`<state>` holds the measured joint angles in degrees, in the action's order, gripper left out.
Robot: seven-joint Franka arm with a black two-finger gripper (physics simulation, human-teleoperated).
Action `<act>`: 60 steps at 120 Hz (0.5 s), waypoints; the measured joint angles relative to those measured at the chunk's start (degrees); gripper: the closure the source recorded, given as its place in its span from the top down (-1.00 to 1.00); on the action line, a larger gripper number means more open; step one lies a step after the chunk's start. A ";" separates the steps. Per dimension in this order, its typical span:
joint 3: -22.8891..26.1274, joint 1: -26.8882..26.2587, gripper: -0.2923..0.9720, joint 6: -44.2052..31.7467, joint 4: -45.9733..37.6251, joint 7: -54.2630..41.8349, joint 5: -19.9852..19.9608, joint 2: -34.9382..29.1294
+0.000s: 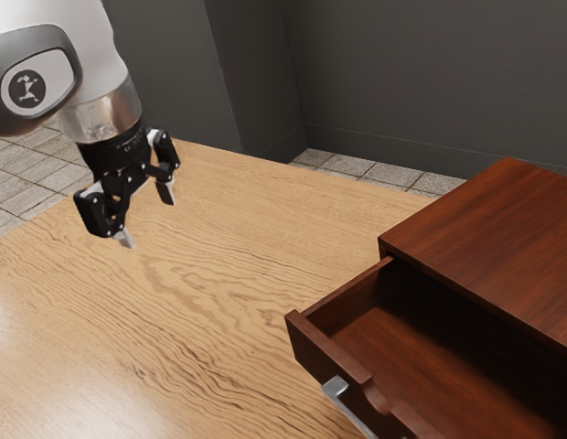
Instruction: Pull the drawer handle with one arm to open the drawer
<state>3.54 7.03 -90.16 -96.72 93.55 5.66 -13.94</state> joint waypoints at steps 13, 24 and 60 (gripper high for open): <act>-0.24 2.91 0.47 1.68 -1.55 -0.16 -0.21 0.45; -0.03 1.82 0.49 2.02 -4.04 -0.26 -0.39 0.85; -0.32 -0.67 0.53 0.27 -4.55 -3.52 -0.94 0.93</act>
<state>3.22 6.36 -89.89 -101.27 90.03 4.72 -13.01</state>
